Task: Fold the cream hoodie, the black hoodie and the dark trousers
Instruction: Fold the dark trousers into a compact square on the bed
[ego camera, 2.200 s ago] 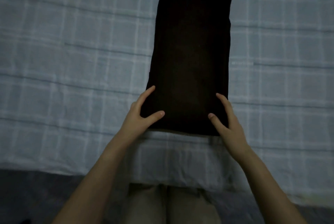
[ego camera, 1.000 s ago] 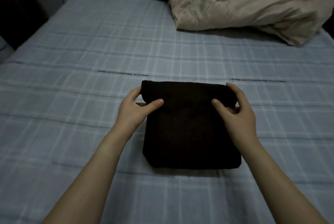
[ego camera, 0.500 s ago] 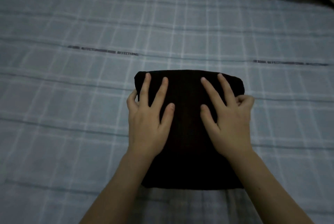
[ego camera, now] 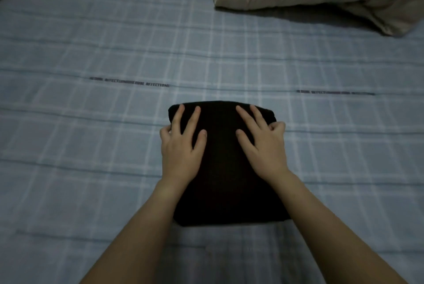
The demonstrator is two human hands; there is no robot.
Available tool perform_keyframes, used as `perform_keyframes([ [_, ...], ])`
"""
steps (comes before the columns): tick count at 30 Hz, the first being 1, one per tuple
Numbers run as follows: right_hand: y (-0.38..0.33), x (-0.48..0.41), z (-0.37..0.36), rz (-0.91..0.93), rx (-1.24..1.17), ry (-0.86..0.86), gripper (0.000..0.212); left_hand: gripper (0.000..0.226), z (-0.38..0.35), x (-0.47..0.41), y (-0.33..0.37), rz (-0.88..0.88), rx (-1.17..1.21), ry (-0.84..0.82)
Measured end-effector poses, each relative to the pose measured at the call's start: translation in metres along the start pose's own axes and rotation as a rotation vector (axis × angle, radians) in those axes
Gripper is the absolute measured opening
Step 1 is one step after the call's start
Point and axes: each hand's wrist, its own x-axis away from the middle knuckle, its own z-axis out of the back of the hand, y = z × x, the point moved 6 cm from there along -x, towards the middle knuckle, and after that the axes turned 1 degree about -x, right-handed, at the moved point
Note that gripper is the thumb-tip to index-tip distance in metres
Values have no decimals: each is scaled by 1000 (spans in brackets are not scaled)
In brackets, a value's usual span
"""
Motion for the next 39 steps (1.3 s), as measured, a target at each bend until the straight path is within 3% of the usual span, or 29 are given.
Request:
perform_keyframes([
  [2,6,7,21,-21,-216,-19,47,59,3,1,-1,-15,-11,14],
  [5,23,35,43,-69,-249,1,49,54,6,3,-2,5,-48,-42],
  [7,32,55,38,-184,-417,-76,53,53,10,6,0,7,-66,-87],
  [10,26,66,24,-201,-701,-233,56,56,20,21,1,7,15,-97],
  [14,28,68,16,-213,-712,-271,57,67,29,54,-7,43,268,-155],
  [19,34,70,13,-233,-687,-293,56,77,27,106,-18,243,686,-242],
  [27,26,90,13,-255,-706,-230,56,74,33,106,-19,281,761,-320],
  [31,25,164,14,-309,-685,-194,61,73,47,175,-22,346,775,-368],
  [34,11,242,24,-440,-746,-262,59,73,71,235,-11,436,763,-474],
  [39,-34,314,81,-598,-886,-221,59,70,137,275,39,488,780,-538],
])
